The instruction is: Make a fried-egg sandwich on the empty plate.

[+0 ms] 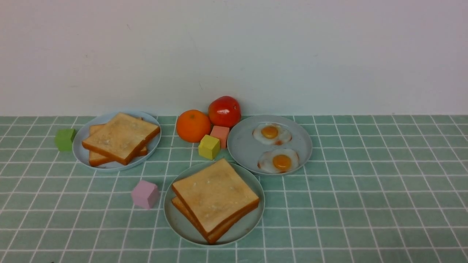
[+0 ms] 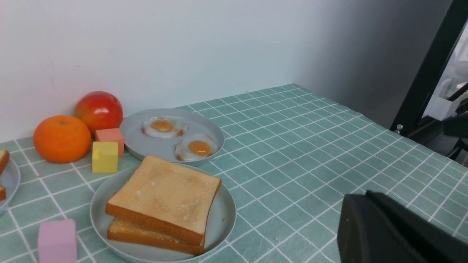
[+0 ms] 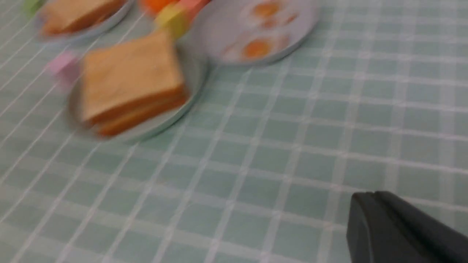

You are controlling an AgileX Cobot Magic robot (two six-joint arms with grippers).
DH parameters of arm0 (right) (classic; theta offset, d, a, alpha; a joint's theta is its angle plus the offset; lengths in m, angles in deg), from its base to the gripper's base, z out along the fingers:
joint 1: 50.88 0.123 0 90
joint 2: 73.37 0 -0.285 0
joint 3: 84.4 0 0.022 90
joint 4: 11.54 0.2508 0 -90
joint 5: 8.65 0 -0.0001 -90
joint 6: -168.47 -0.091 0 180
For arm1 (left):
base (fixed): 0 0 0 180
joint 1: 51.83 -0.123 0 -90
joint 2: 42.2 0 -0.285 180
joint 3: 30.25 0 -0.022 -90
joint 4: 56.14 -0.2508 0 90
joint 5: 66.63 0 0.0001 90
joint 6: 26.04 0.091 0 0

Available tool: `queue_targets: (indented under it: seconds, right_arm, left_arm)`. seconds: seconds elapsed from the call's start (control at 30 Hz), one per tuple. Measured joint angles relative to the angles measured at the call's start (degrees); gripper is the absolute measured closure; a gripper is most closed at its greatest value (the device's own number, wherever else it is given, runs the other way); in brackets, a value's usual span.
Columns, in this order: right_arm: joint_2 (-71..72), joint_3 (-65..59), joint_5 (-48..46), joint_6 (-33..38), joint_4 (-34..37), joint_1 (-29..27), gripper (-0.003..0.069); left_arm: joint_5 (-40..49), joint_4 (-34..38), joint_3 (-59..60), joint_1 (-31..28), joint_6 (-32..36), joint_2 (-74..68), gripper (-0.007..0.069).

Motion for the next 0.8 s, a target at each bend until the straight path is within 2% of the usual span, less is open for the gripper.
queue_targets:
  seconds: [0.13,0.27,0.43,0.8]
  right_arm:
    - [6.4,-7.1,4.3,8.9,5.4,-13.4,0.0673]
    - [12.3,-13.1,5.0,18.9,14.3,-19.8,0.0673]
    - [12.8,-13.6,4.7,25.6,19.1,-20.6,0.0673]
    - [12.8,-13.6,4.6,26.9,19.3,-20.7,0.0673]
  left_arm:
    - [0.4,-0.1,0.0,0.0,0.0,0.0,0.0638]
    - [0.8,-0.1,0.0,0.0,0.0,0.0,0.0637]
    - [0.9,-0.4,0.0,0.0,0.0,0.0,0.0637]
    - [1.2,-0.5,0.1,0.0,0.0,0.0,0.0637]
